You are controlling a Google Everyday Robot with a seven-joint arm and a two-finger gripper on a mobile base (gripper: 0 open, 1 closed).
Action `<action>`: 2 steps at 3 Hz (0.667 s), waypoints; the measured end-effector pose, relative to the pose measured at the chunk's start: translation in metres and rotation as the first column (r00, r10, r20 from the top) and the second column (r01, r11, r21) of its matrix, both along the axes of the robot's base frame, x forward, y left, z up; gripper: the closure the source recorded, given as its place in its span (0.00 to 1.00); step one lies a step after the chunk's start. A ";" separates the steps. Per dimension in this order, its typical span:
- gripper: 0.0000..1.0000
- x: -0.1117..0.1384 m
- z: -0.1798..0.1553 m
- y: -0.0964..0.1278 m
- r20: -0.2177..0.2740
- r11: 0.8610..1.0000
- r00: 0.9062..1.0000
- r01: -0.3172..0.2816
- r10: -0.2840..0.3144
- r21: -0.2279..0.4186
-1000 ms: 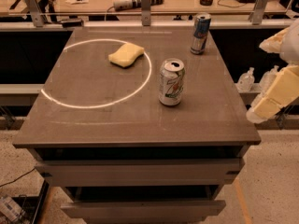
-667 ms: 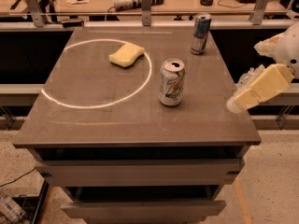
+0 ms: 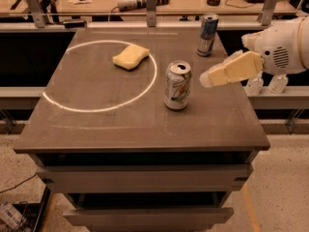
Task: Move 7up can near sponge
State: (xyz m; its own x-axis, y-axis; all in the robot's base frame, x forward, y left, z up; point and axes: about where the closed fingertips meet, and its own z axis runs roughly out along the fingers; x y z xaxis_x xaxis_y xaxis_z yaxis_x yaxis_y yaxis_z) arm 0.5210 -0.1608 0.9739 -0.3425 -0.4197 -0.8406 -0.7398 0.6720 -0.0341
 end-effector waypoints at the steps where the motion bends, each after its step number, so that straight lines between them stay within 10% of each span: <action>1: 0.00 0.029 0.001 0.025 0.058 0.998 0.998 0.006 -0.010 0.064; 2: 0.00 0.048 -0.004 0.052 0.082 0.997 0.996 -0.028 0.021 0.077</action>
Offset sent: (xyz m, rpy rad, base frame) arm 0.0712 0.0812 -0.0114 0.0976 -0.1069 0.0588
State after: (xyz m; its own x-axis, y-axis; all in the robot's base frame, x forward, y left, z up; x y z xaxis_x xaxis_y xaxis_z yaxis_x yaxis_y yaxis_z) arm 0.5685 -0.1083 0.9704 -0.2623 -0.3588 -0.8958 -0.7530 0.6567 -0.0425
